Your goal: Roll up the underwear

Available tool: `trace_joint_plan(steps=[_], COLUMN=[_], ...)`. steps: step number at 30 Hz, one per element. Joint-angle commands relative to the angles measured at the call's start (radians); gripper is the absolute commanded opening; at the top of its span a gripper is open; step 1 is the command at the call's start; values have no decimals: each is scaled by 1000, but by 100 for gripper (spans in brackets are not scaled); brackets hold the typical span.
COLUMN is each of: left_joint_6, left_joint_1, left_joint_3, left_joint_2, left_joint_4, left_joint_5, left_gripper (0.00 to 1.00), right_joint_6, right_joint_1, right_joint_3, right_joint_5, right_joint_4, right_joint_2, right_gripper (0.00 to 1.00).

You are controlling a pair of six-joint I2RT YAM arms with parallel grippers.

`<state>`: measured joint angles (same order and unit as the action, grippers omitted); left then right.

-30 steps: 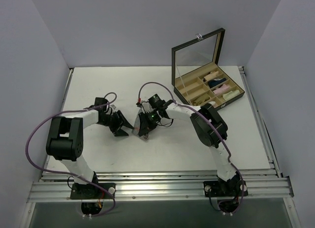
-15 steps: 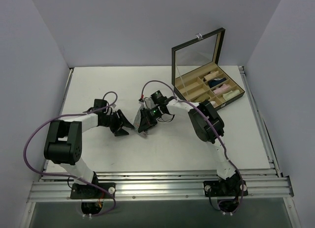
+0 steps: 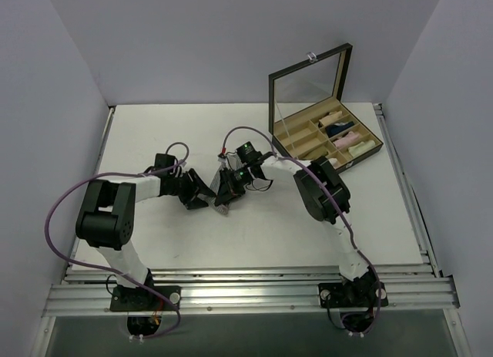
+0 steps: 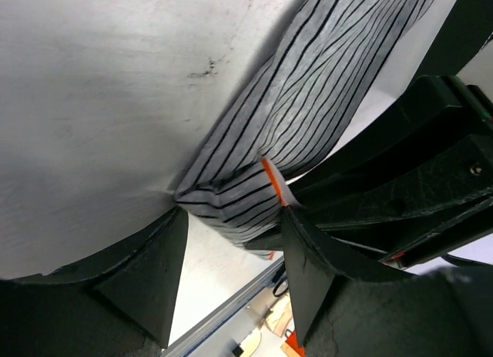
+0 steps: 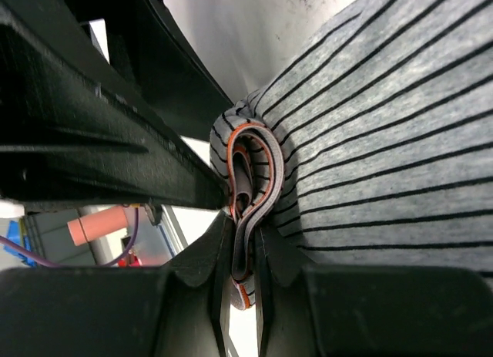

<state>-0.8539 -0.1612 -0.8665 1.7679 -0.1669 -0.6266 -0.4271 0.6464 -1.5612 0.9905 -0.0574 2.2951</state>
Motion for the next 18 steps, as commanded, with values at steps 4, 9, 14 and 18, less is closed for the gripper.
trace_joint_plan(steps=[4, 9, 14, 18], left_joint_6=[-74, -114, -117, -89], left_joint_1=[-41, -47, -49, -51], left_joint_3=[-13, 4, -12, -74], left_joint_2=[44, 59, 73, 106], left_joint_4=[66, 40, 3, -71], left_joint_5=[73, 136, 182, 194], left_gripper=[58, 47, 37, 30], right_joint_6=[-99, -134, -119, -85], right_joint_1=[-11, -14, -21, -21], right_joint_3=[27, 41, 47, 62], right_joint_5=[39, 22, -47, -110], right_joint_4=[96, 133, 99, 62], right_joint_2=[13, 6, -43, -81], right_gripper=[0, 1, 18, 27])
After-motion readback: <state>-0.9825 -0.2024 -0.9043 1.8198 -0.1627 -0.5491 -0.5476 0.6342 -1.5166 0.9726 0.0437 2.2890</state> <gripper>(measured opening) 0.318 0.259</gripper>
